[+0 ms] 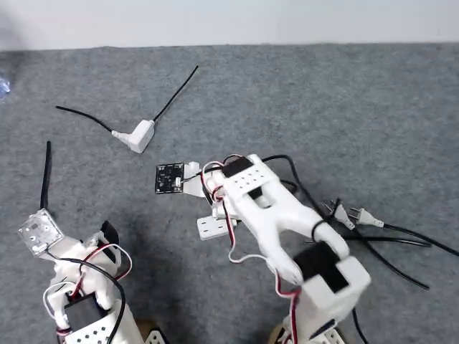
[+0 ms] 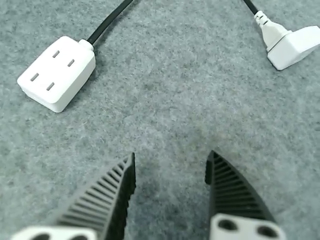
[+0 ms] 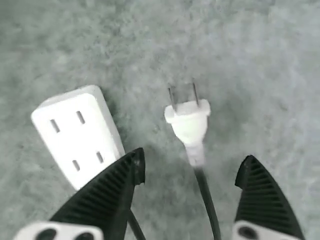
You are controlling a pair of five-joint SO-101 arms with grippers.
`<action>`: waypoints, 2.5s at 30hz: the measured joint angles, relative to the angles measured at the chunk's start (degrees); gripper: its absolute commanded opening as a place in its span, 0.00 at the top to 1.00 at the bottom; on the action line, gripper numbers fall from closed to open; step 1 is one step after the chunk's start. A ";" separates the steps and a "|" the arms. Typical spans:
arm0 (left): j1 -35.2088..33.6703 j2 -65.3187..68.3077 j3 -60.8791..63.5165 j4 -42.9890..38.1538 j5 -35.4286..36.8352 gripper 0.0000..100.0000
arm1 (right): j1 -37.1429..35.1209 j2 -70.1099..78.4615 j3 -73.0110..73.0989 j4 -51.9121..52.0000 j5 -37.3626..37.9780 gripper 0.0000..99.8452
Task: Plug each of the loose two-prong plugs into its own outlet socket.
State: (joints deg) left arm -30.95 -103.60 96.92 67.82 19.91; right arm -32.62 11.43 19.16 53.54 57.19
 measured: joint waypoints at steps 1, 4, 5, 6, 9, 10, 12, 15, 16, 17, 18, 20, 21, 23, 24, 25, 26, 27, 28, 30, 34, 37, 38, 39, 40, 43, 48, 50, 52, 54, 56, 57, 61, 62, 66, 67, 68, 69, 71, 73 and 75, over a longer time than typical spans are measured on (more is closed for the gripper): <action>0.00 0.00 0.00 0.00 0.00 0.79 | -0.35 1.23 -0.88 0.00 -0.09 0.72; 0.00 0.00 0.00 0.00 0.00 0.79 | -1.32 3.78 -3.52 0.00 0.18 0.72; 0.00 0.00 0.00 0.00 0.00 0.79 | -1.49 4.57 -4.48 0.00 0.79 0.73; 0.00 0.00 0.00 0.00 0.00 0.79 | -1.49 5.54 -5.19 0.00 1.67 0.74; 0.00 0.00 0.00 0.00 0.00 0.79 | -1.49 8.26 -7.21 0.00 3.87 0.78; 0.00 0.00 0.00 0.00 0.00 0.79 | -1.49 8.79 -7.74 0.00 4.48 0.79; 0.00 0.00 0.00 0.00 0.00 0.79 | -1.58 9.49 -8.53 0.00 5.54 0.82; 0.00 0.00 0.00 0.00 0.00 0.79 | -1.93 9.58 -8.62 0.00 6.86 0.89; 0.00 0.00 0.00 0.00 0.00 0.79 | -1.93 9.58 -8.62 0.09 7.65 0.92; 0.00 0.00 0.00 0.00 0.00 0.79 | -1.93 9.58 -8.62 0.18 8.35 0.97; 0.00 0.00 0.00 0.00 0.00 0.79 | -1.93 9.58 -8.70 0.26 8.97 1.00; 0.00 0.00 0.00 0.00 0.00 0.79 | -1.93 9.58 -8.79 0.09 9.58 0.98; 0.00 0.00 0.00 0.00 0.00 0.79 | -1.93 9.58 -8.88 0.00 9.76 0.99; 0.00 0.00 0.00 0.00 0.00 0.79 | -1.93 9.76 -9.14 0.00 9.93 0.99; 0.00 0.00 0.00 0.00 0.00 0.79 | -1.93 10.02 -9.41 0.09 9.93 0.99; 0.00 0.00 0.00 0.00 0.00 0.79 | -1.85 10.02 -9.41 0.09 9.93 0.99; 0.00 0.00 0.00 0.00 0.00 0.79 | -1.85 10.02 -9.41 0.09 9.93 0.99; 0.00 0.00 0.00 0.00 0.00 0.79 | -1.76 10.02 -9.49 0.09 9.93 0.99; 0.00 0.00 0.00 0.00 0.00 0.79 | -1.58 10.02 -9.67 0.18 9.93 0.99; 0.00 0.00 0.00 0.00 0.00 0.79 | -1.14 10.11 -9.67 0.18 9.41 0.99; 4.40 0.00 0.00 -2.20 1.85 0.79 | -0.88 6.68 -9.67 3.52 2.55 0.99; 9.93 0.00 0.00 -7.12 6.95 0.79 | -2.02 -1.23 -9.67 8.53 -2.11 0.99; 11.69 0.00 0.00 -9.76 8.26 0.79 | -2.81 -4.31 -9.67 10.46 -3.96 0.99; 13.45 0.00 0.00 -12.92 9.41 0.79 | -3.78 -7.38 -9.67 12.40 -5.89 0.99; 15.12 0.00 0.00 -16.35 10.55 0.79 | -4.57 -10.64 -9.67 14.15 -7.65 0.99; 20.22 0.00 0.00 -26.20 16.35 0.79 | -6.07 -18.46 -9.67 17.58 -12.66 0.99; 31.03 0.00 0.00 -32.70 28.75 0.78 | -6.33 -22.07 -9.58 18.55 -15.56 0.99; 35.52 0.00 0.00 -32.88 29.80 0.78 | -6.33 -22.42 -9.58 18.55 -15.56 0.99; 38.33 0.00 0.00 -32.88 29.80 0.78 | -6.33 -22.68 -8.35 17.49 -15.56 0.99; 39.56 0.00 0.00 -32.88 30.15 0.78 | -6.42 -22.68 -6.51 15.82 -15.56 0.99; 40.88 0.00 0.00 -32.88 30.33 0.78 | -6.33 -22.86 -5.27 14.77 -15.56 0.99; 41.41 0.00 0.00 -32.88 30.24 0.78 | -6.33 -23.30 -5.19 14.77 -15.56 0.99; 41.58 0.00 0.00 -32.88 30.24 0.78 | -8.70 -27.43 -5.19 15.91 -15.65 0.99; 41.58 0.00 0.00 -32.79 30.24 0.78 | -9.58 -28.92 -5.19 16.62 -15.91 0.99; 41.58 0.00 -0.09 -32.53 30.42 0.78 | -11.43 -35.16 -5.01 18.90 -16.09 0.99; 41.76 0.00 -0.26 -32.70 30.42 0.78 | -11.60 -36.13 -5.01 19.34 -16.09 0.99; 41.76 0.00 -0.35 -32.70 30.42 0.78 | -11.60 -36.92 -5.01 19.96 -16.09 0.99; 41.76 0.00 -0.35 -32.70 30.42 0.78 | -11.60 -37.63 -5.01 20.57 -16.09 0.99; 41.58 0.00 -0.35 -32.70 30.42 0.78 | -11.60 -38.95 -5.01 21.19 -16.09 0.99; 41.41 0.00 -0.26 -32.70 30.42 0.78 | -11.60 -39.82 -5.01 21.27 -16.09 0.99; 41.41 0.00 -0.26 -32.70 30.42 0.78 | -11.60 -40.00 -5.01 21.36 -16.09 0.99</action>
State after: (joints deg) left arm 10.46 -103.60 96.66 35.12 50.33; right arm -44.22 -28.57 14.15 74.90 41.10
